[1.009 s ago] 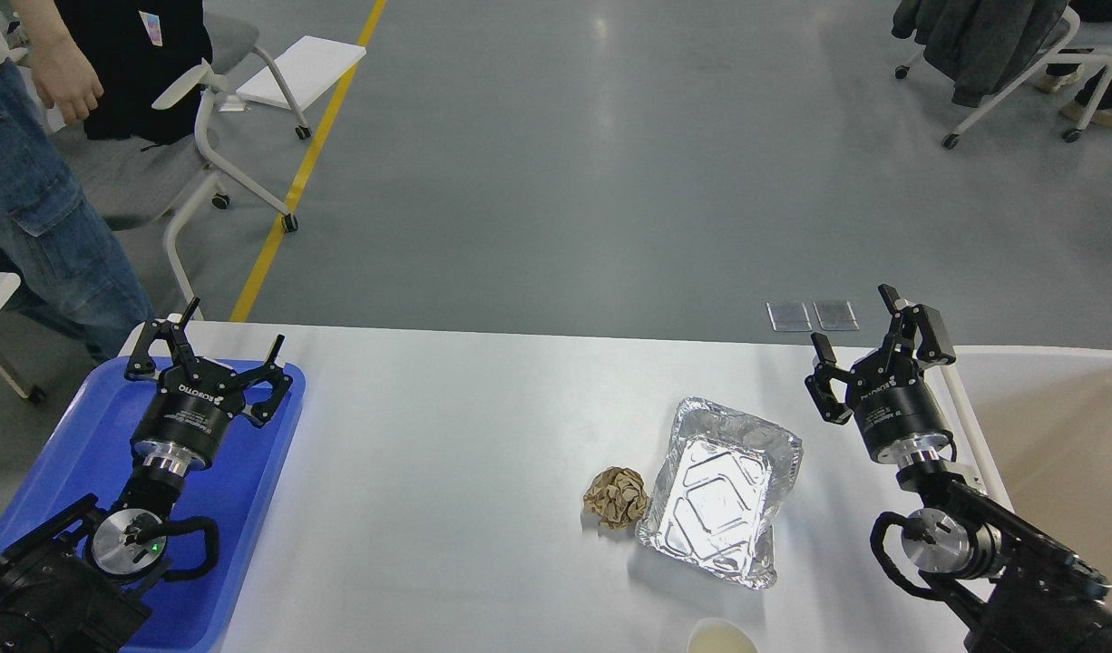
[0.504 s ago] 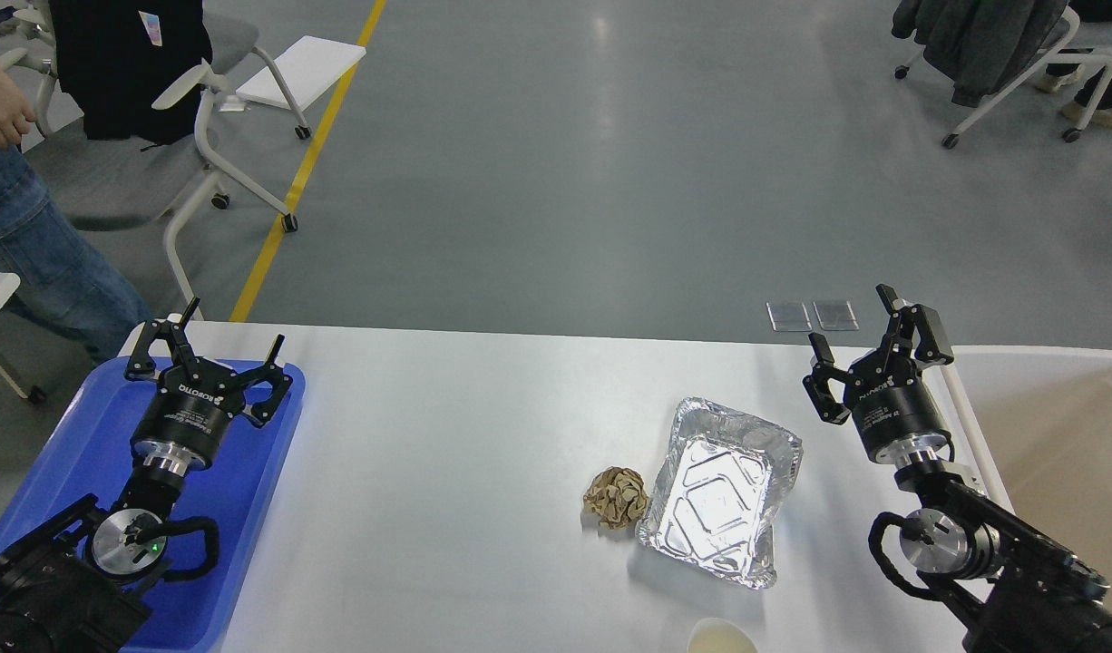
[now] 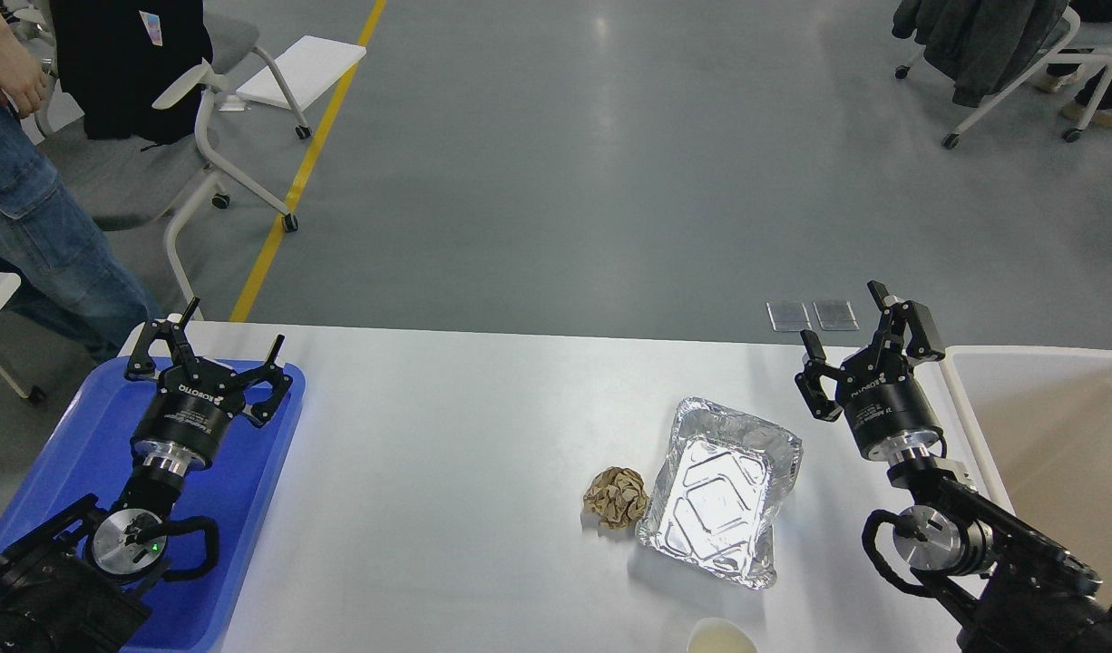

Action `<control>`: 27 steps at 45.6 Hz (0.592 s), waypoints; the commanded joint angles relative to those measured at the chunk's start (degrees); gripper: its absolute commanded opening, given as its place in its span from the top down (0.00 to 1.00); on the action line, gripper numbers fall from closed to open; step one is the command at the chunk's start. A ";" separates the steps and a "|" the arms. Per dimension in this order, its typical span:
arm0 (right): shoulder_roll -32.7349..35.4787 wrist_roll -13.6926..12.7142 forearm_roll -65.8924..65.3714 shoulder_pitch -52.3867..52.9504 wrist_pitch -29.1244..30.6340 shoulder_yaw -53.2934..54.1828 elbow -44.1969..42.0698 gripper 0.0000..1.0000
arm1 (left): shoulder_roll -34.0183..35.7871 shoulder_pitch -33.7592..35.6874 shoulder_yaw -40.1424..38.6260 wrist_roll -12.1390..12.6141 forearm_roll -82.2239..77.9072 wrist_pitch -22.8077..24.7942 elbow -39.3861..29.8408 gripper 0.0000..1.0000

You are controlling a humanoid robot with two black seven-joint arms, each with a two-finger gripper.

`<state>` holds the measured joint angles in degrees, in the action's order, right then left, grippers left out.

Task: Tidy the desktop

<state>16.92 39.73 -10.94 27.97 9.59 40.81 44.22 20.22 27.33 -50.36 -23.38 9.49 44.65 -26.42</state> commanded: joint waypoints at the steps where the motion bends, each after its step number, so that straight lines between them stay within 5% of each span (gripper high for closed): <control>1: 0.04 0.09 0.04 0.50 -0.01 -1.61 0.07 0.00 | 0.09 0.00 0.00 0.00 0.00 0.00 0.06 0.01; 27: 2.33 -0.09 1.89 2.79 -0.36 -0.55 -0.10 0.00 | 0.09 0.00 0.00 0.00 0.00 0.00 0.06 0.01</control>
<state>17.65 39.81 -9.61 29.22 9.40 40.60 44.20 20.30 27.33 -50.36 -23.38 9.49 44.65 -26.37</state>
